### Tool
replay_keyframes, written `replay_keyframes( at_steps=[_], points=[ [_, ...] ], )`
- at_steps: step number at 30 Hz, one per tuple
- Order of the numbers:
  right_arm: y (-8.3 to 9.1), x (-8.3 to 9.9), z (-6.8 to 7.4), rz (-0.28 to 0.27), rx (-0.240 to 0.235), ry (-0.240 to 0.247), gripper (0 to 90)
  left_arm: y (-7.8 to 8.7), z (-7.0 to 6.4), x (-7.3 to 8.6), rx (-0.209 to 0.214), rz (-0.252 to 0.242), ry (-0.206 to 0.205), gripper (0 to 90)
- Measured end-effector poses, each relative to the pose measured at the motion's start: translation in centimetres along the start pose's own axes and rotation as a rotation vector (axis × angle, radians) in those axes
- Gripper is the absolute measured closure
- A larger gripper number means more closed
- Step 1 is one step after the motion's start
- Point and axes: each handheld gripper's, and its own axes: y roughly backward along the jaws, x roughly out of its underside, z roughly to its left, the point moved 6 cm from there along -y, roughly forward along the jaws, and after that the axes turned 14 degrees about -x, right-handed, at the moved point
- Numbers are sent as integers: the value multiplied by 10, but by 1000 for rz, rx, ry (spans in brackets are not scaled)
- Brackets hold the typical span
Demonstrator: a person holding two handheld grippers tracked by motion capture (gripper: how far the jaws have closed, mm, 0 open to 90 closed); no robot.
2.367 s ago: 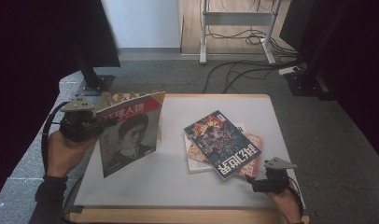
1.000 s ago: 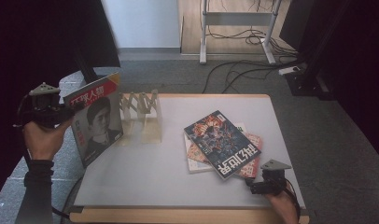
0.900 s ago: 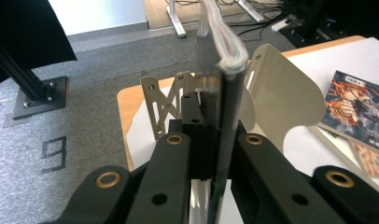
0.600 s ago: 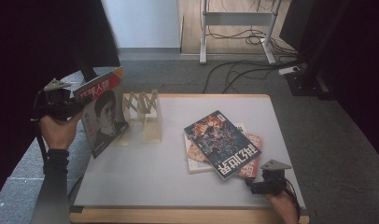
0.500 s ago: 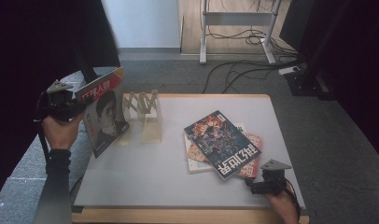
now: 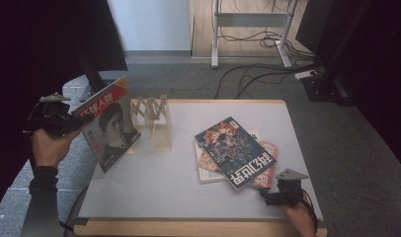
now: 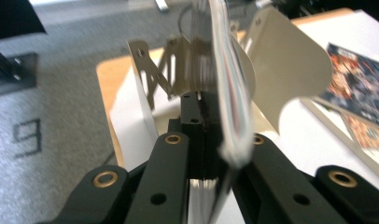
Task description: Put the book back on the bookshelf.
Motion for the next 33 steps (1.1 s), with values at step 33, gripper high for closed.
replay_keyframes(
  at_steps=[33],
  points=[
    [0,0,0,1,-2,3,0,-16,20,16,-128,-93,117,815]
  ],
)
